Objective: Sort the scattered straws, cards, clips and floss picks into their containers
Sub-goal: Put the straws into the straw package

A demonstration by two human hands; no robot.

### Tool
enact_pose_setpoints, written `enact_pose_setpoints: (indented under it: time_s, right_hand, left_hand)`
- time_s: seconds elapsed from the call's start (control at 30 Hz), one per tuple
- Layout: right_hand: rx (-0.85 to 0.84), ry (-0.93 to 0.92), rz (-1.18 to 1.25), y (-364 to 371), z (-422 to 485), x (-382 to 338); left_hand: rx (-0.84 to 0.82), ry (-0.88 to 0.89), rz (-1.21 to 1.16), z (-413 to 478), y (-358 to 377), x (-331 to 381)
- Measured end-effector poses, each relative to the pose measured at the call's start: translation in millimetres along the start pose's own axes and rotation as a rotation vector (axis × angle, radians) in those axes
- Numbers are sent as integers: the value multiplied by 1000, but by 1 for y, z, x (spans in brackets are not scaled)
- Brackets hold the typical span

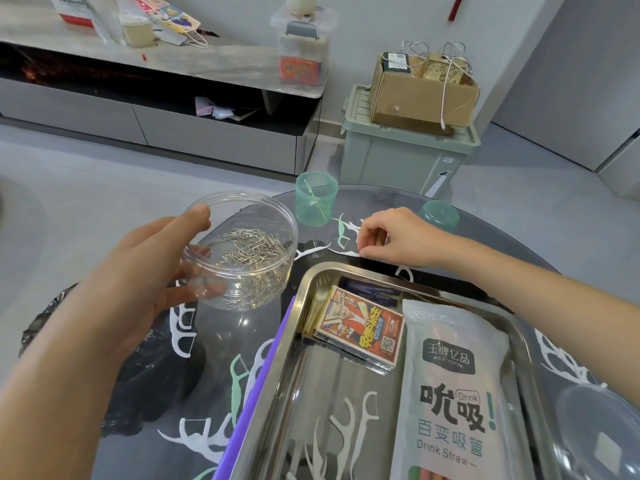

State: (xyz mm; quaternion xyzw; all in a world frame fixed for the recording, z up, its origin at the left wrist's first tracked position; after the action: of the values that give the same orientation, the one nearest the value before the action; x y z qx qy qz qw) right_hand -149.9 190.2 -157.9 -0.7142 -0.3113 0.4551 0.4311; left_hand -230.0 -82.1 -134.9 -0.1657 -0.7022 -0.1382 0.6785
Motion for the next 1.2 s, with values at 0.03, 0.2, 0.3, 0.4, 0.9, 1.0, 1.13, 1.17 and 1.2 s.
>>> enact_pose_setpoints:
  time_s: [0.03, 0.2, 0.3, 0.4, 0.9, 1.0, 1.13, 1.17, 1.2]
  right_hand:
    - [40, 1, 41, -7, -2, -1]
    - [-56, -66, 245, -17, -34, -36]
    - [-172, -105, 73, 10, -58, -59]
    - [-90, -127, -101, 20, -71, -68]
    - [39, -72, 142, 24, -150, -139]
    - [27, -81, 8, 31, -147, -158]
    - [-171, -205, -445, 66, -141, -199]
    - [-224, -227, -527, 75, -140, -207]
    - [-274, -250, -610, 83, -140, -214]
  left_hand:
    - [5, -3, 0, 1, 0, -1]
    - [28, -28, 24, 3, 0, -7]
    - [28, -23, 52, 2, -1, -8]
    - [31, -43, 54, -2, -7, -10]
    - [-69, -81, 131, -51, -83, -25]
    - [-39, -91, 111, -60, -110, -34]
    - [-29, -88, 76, -78, -133, -47]
    - [-44, -91, 92, -81, -133, -51]
    - [-56, -96, 124, -84, -133, -53]
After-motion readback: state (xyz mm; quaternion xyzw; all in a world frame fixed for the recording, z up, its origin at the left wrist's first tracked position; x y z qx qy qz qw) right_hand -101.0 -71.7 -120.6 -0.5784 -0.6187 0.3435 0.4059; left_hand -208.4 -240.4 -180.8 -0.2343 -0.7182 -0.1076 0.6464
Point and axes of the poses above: each hand's wrist, its own z-axis towards the middle knuckle, its own y-axis out of the palm, x = y × z, the point moved 9 cm from there along z, towards the middle knuckle, and after that the axes turned 12 degrees about y, right-handed, at the moved point
